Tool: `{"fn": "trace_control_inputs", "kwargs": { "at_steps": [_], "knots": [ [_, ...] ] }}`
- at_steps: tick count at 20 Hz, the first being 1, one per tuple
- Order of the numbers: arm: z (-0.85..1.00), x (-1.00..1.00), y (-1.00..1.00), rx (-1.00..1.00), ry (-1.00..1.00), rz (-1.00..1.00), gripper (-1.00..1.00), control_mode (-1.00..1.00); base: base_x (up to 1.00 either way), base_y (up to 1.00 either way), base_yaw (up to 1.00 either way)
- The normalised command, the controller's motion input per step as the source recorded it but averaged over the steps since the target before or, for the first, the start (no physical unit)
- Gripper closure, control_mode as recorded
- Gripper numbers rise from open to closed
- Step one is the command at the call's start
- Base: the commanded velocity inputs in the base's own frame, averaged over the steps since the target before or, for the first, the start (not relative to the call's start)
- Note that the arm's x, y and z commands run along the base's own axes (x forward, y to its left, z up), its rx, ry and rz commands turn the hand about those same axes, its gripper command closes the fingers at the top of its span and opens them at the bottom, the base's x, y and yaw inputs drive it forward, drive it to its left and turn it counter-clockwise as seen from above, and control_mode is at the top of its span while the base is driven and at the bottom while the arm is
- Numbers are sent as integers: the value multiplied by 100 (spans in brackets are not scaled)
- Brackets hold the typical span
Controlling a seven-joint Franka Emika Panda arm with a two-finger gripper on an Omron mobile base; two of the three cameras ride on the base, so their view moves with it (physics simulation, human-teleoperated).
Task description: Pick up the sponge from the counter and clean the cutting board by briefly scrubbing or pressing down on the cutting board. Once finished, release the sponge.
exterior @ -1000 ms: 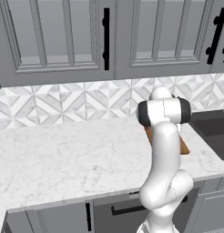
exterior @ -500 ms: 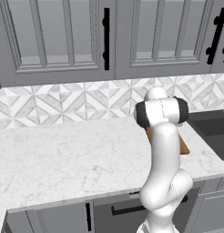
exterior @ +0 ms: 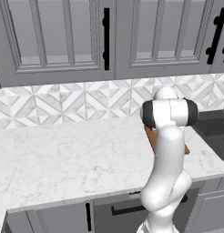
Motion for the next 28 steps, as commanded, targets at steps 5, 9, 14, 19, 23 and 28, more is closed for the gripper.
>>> {"fn": "trace_control_inputs", "kwargs": {
  "at_steps": [5,9,14,19,23,28],
  "knots": [
    [-75,-82,-32,-6,-9,0,100,-100,0,0,0],
    [-80,-54,-52,-12,-5,0,100,-100,0,0,0],
    [-45,-75,-82,-9,0,0,100,-100,0,0,0],
    [-37,-83,-72,-12,2,0,100,-100,0,0,0],
    [-49,-92,-71,-10,2,0,100,-100,0,0,0],
    [-68,-100,-67,-7,0,0,100,-100,0,0,0]
  ]
}}
